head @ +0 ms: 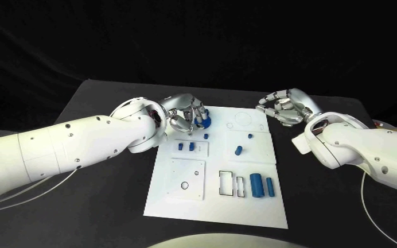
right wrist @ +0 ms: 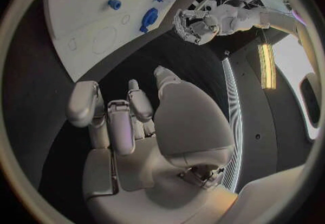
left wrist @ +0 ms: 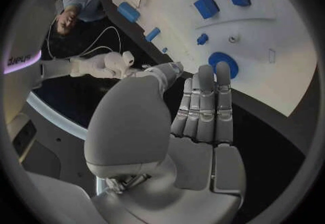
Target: Assemble the parts on the task board
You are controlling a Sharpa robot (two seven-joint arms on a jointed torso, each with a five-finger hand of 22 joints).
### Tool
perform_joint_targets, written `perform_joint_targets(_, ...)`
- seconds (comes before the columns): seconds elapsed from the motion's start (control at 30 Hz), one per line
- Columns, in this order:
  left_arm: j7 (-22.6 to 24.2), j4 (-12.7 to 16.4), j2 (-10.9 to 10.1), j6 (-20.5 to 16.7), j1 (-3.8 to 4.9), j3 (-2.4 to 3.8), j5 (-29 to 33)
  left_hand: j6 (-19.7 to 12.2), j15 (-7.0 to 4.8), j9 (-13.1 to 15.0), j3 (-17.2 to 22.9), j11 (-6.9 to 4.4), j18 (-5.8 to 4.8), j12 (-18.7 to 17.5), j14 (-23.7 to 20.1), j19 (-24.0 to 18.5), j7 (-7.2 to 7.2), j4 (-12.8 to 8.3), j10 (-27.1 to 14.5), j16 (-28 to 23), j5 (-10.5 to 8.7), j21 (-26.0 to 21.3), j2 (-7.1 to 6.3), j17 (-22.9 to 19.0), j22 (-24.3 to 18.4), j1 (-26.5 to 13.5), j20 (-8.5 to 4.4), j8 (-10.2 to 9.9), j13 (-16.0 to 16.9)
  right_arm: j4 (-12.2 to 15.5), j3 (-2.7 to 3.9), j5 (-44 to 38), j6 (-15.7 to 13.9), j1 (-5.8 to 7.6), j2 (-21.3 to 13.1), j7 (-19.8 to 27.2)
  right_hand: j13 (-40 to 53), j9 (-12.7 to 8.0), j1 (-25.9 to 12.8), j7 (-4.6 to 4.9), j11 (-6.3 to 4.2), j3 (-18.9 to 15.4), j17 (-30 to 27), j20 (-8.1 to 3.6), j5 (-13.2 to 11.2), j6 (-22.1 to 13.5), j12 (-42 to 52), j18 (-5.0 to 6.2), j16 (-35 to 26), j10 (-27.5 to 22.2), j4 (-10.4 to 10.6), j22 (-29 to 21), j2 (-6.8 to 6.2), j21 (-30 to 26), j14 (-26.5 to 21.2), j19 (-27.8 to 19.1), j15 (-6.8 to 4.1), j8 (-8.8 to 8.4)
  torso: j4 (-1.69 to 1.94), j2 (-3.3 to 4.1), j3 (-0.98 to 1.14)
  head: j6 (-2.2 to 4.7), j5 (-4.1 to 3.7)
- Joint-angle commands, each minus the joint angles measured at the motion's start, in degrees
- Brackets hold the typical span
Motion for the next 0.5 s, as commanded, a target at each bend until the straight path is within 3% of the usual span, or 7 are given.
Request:
perform_joint_targets(0.03,5.4,-0.6,0.9,-2.2,-0.51,-0.10,-11.7,0.8,0.16,-1.9,-1.9,0.20,0.69,-2.0,0.3,0.7,-0.31,0.2,0.4,2.4,-0.20,0.5,0.02,0.8,0.3,-0.5,0.13,-0.9,-1.9,0.2,0.00,-1.0,0.1,-0.12,0.0,0.9,0.0,-0.1,-0.1,-0.03,-0.05,-0.3,0.0,-0.16,0.2,-0.4,-0.2,0.60,-0.2,-0.5,-0.1,-0.1,0.46,-0.3,2.4,-0.4,-0.29,0.26,-0.03,0.08,0.01,0.20,-0.12)
perform_joint_targets(0.2,4.8,-1.8,2.2,0.6,-1.04,-0.23,-16.3,2.2,0.51,-4.3,-4.1,0.54,0.70,-4.5,0.4,1.3,-0.65,0.5,0.4,6.4,-0.04,1.7,0.19,1.4,1.1,0.5,0.38,-2.1,-4.3,0.2,0.00,-1.1,0.1,-0.19,0.0,0.9,0.0,-0.1,-0.1,-0.03,-0.05,-0.3,0.0,-0.16,0.2,-0.4,-0.2,0.60,-0.2,-0.5,-0.1,-0.1,0.46,-0.3,2.4,-0.4,-0.29,0.26,-0.07,0.09,0.07,0.22,-0.16)
perform_joint_targets(0.3,4.2,-3.0,3.3,4.6,-1.26,-0.29,-18.9,3.8,0.64,-6.0,-4.7,0.68,0.71,-6.2,2.2,1.6,-0.91,0.6,0.9,12.0,0.03,3.9,0.31,4.9,2.5,2.0,0.49,-2.7,-5.9,0.2,0.00,-1.2,0.1,-0.23,0.1,0.9,-0.2,-0.1,0.0,-0.02,-0.04,-0.2,-0.1,-0.16,0.2,-0.4,-0.3,0.64,-0.3,-0.6,-0.1,-0.2,0.50,-0.4,2.4,-0.4,-0.29,0.29,-0.10,0.08,0.08,0.21,-0.16)
perform_joint_targets(0.5,3.5,-4.8,4.8,8.3,-1.38,-0.31,-21.4,4.4,0.70,-7.3,-5.3,0.71,0.73,-7.2,3.7,1.5,-1.36,0.9,1.5,15.9,0.03,5.5,0.29,7.6,3.8,2.4,0.55,-3.5,-7.0,0.2,0.00,-1.3,0.1,-0.26,0.1,0.9,-0.2,-0.1,0.0,-0.02,-0.04,-0.2,-0.1,-0.16,0.2,-0.4,-0.3,0.64,-0.3,-0.6,-0.1,-0.2,0.50,-0.4,2.4,-0.4,-0.29,0.29,-0.06,0.04,0.14,0.14,-0.28)
